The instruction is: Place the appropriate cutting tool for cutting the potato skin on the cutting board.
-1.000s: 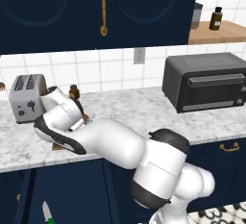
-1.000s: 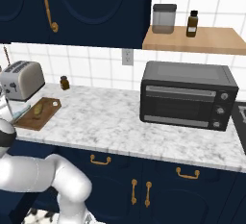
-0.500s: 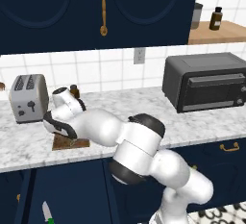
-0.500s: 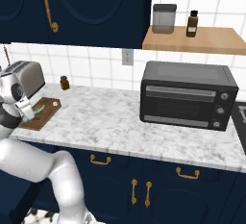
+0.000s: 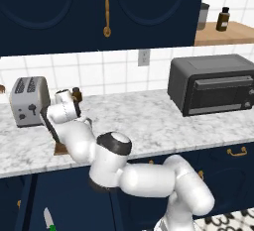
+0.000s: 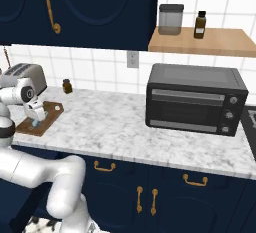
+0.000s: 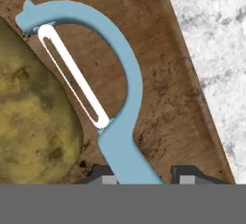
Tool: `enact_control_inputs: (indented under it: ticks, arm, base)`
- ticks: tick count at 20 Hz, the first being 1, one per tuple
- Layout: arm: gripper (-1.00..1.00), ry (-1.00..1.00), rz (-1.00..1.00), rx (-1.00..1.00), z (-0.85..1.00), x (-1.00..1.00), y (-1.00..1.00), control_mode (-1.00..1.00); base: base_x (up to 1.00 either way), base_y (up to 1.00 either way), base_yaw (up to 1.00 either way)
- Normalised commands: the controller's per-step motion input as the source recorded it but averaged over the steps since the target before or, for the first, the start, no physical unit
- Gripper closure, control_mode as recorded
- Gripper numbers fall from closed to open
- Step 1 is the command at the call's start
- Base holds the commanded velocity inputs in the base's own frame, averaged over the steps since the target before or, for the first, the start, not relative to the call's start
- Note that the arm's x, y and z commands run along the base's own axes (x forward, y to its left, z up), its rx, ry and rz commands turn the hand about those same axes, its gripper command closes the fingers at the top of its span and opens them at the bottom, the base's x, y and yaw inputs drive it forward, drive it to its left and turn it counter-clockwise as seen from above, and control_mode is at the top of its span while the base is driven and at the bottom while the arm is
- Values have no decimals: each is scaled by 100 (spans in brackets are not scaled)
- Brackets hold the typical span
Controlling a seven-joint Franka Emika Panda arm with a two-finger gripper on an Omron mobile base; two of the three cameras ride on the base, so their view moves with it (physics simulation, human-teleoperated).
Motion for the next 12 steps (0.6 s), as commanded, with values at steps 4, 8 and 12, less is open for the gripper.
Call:
enact_control_inputs:
  ticks: [4,8,12]
  arm:
    - [-100,4,2,1,-37,3,12,-100]
    - [-100,-1,0,5,0,-39,-34,-100]
    - [-100,-2,0,8,9,-47,-71,-100]
  base:
    - [0,0,0]
    - [0,0,0]
    - [0,0,0]
